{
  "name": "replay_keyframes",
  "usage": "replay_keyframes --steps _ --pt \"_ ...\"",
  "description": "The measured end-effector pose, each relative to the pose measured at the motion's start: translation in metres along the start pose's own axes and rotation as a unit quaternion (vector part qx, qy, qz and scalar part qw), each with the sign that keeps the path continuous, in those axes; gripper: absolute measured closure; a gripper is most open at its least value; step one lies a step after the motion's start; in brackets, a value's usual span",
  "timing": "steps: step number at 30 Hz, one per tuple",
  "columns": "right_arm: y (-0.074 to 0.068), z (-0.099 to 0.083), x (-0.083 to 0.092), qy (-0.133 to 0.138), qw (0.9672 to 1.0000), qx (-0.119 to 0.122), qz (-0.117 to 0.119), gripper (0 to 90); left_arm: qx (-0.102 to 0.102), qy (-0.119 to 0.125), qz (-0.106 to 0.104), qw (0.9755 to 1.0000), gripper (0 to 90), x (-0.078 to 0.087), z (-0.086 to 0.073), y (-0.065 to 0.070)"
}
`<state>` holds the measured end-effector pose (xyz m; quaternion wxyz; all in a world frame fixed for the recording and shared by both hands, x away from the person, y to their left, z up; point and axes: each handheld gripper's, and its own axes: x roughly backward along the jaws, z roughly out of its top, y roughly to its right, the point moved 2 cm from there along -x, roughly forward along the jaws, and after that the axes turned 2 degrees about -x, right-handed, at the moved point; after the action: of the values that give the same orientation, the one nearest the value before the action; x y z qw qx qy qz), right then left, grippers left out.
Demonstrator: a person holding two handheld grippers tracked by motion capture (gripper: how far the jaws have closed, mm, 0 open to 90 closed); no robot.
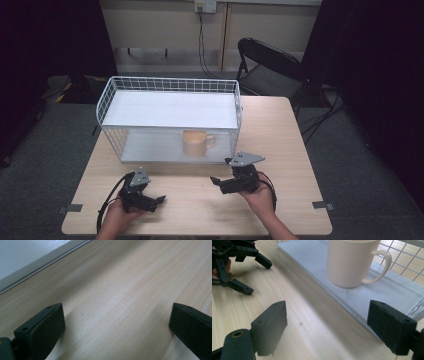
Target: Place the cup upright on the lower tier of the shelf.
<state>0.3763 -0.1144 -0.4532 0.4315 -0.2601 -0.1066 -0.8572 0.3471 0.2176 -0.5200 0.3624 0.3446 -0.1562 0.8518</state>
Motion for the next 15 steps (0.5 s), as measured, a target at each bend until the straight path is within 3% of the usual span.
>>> replay_keyframes --steps 15 --pt "0.010 -0.012 0.014 -0.004 1.0000 0.007 -0.003 15.9 0.001 0.000 0.000 1.0000 0.0 0.000 0.000 0.000"
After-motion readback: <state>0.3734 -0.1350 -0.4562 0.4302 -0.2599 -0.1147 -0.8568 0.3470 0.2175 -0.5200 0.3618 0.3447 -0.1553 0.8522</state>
